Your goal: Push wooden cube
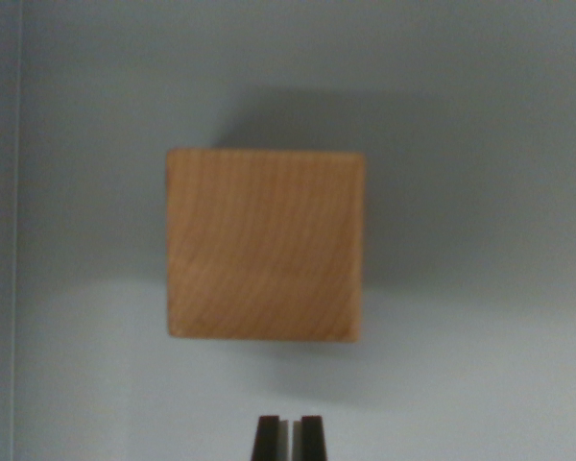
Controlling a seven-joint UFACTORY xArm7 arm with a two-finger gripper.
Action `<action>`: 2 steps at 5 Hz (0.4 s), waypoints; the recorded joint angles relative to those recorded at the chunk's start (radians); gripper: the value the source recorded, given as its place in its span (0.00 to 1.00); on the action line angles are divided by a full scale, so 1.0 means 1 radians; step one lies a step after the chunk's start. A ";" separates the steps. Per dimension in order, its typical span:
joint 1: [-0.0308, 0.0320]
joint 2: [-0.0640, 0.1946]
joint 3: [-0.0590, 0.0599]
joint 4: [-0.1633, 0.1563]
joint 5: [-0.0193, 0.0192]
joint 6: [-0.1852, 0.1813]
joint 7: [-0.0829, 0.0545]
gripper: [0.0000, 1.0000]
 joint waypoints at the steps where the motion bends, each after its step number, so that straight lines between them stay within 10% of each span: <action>1: 0.0000 0.000 0.000 0.000 0.0000 0.000 0.000 0.00; 2: 0.0074 0.010 0.005 -0.010 -0.0019 -0.017 0.010 0.00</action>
